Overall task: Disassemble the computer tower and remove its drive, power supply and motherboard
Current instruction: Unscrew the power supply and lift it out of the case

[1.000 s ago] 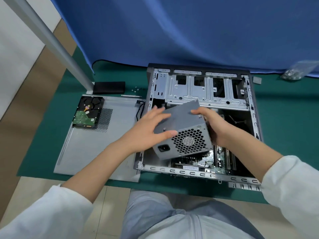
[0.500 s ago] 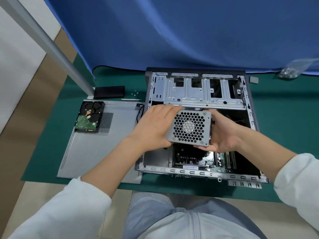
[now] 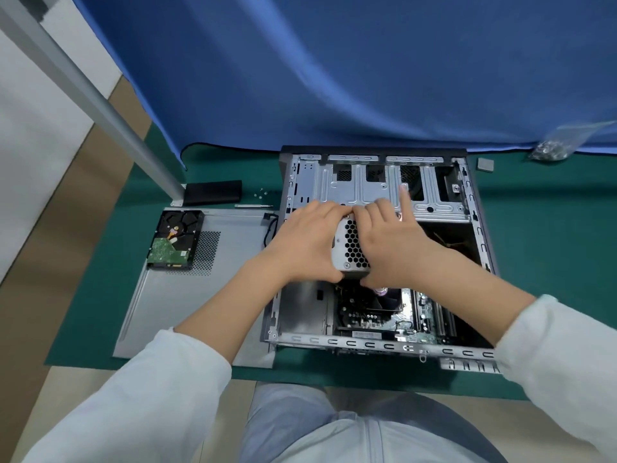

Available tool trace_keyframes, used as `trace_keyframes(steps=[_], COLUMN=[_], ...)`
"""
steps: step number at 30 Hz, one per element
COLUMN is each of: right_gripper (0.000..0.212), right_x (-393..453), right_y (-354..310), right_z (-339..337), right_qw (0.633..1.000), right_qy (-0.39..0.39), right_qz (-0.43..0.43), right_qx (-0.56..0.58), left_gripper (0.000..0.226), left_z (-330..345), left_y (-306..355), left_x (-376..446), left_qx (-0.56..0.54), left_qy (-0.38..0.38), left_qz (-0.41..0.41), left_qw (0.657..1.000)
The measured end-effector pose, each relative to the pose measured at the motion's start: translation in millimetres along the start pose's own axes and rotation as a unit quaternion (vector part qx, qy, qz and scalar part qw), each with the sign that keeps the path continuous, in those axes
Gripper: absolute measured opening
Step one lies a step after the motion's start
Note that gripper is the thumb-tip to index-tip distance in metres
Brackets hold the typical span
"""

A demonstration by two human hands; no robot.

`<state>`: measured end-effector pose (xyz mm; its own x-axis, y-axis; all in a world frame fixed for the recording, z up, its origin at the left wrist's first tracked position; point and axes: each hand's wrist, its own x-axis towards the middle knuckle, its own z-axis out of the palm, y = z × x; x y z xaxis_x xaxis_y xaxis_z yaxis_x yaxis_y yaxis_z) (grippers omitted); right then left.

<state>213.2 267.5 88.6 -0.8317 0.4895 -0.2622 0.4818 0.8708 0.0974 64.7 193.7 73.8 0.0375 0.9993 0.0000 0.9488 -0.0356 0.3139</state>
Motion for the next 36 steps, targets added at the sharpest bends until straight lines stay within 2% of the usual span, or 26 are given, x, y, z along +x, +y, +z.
trace_keyframes(steps=[2, 4, 7, 10, 14, 18, 23, 27, 32, 34, 36], right_gripper=[0.117, 0.127, 0.132, 0.124, 0.118, 0.119, 0.115, 0.115, 0.098, 0.091, 0.093], right_x=[8.7, 12.8, 12.1, 3.9, -5.9, -8.6, -12.0, -16.7, -23.2, -24.6, -25.4], right_y=[-0.6, 2.5, 10.5, 23.6, 38.1, 41.3, 44.7, 54.5, 65.4, 69.5, 71.9], right_z=[4.5, 7.6, 11.6, 12.1, -3.0, -27.5, -36.5, -34.9, -39.9, -41.7, -41.2], right_qw=[0.998, 0.995, 0.992, 0.984, 0.958, 0.935, 0.916, 0.911, 0.89, 0.879, 0.879], right_qy=[0.033, 0.06, 0.076, 0.066, 0.085, 0.109, 0.104, 0.093, 0.121, 0.125, 0.118], right_qz=[0.003, 0.006, 0.014, 0.05, 0.082, 0.084, 0.069, 0.062, 0.046, 0.049, 0.051], right_qx=[0.046, 0.078, 0.095, 0.16, 0.26, 0.328, 0.38, 0.396, 0.438, 0.458, 0.46], left_gripper=[0.094, 0.097, 0.106, 0.126, 0.13, 0.109, 0.076, 0.032, 0.032, 0.022, 0.018], left_z=[0.6, 1.3, 3.1, 5.1, 14.1, 32.1, 44.7, 45.3, 43.3, 42.0, 37.7], left_y=[-0.2, -2.1, -5.0, -17.5, -35.6, -35.6, -41.6, -55.7, -59.6, -58.8, -56.4], left_x=[3.3, 5.0, 3.3, -8.3, -28.2, -27.3, -31.0, -30.3, -30.0, -33.6, -36.4], left_qx=[-0.001, -0.003, -0.02, -0.097, -0.2, -0.146, -0.178, -0.094, -0.024, -0.027, -0.018], left_qy=[-0.003, -0.008, 0.025, 0.054, -0.003, -0.012, 0.071, 0.04, 0.021, -0.003, -0.054], left_qz=[-0.004, -0.007, -0.007, -0.075, -0.16, -0.135, -0.148, -0.071, -0.013, -0.033, -0.062], left_qw=[1.0, 1.0, 0.999, 0.991, 0.967, 0.98, 0.97, 0.992, 0.999, 0.999, 0.996])
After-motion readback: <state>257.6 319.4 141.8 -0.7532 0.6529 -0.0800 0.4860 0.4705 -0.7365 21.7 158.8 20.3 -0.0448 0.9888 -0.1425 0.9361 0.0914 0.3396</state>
